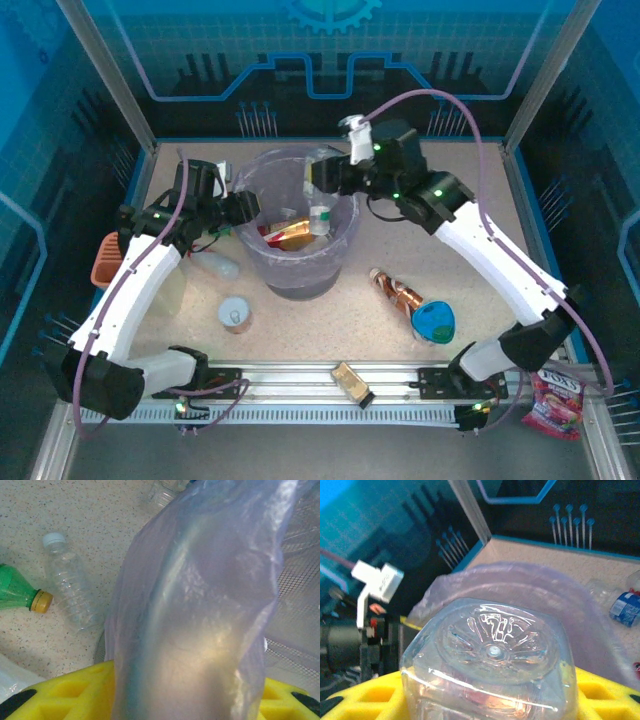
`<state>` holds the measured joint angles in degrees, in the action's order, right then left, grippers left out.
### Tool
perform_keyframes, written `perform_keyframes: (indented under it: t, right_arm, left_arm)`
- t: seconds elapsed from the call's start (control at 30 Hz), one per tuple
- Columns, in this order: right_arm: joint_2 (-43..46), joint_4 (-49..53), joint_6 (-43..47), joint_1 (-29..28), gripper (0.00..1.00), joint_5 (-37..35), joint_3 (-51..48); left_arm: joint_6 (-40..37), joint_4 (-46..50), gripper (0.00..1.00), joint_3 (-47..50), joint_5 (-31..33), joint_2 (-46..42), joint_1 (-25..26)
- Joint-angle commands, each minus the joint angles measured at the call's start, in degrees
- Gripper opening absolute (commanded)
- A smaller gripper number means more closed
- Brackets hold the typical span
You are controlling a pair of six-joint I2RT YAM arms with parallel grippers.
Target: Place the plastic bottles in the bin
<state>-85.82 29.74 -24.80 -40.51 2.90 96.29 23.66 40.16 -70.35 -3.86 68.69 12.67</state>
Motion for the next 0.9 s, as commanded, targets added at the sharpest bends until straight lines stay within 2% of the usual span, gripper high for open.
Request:
perform_keyframes:
  t: [0.0,0.2,0.4,0.57,0.87]
  right_arm:
    - [-3.0,3.3,5.6,-3.3,0.31,-1.7,2.7]
    - [-8.9,3.7,4.2,-5.9,0.33,-0.2,3.0]
    - [-13.2,-0.9,-1.3,-6.1,0.37,4.2,0.6]
    - [-14.9,-2.6,-4.4,-6.1,0.55,3.3,-1.1]
    - [-14.3,-0.6,-2.6,-6.1,0.83,3.0,0.8]
  left_arm:
    - [0.0,-1.5,0.48,0.0,-0.6,-0.6,0.6]
    - [0.2,-1.8,0.48,0.1,-0.6,-0.5,0.6]
    - [0.6,-2.0,0.48,0.7,0.2,-0.7,0.8]
    - [0.9,-2.4,0.47,0.9,0.5,-0.5,0.7]
    - [0.1,-1.9,0.47,0.0,0.4,0.0,0.8]
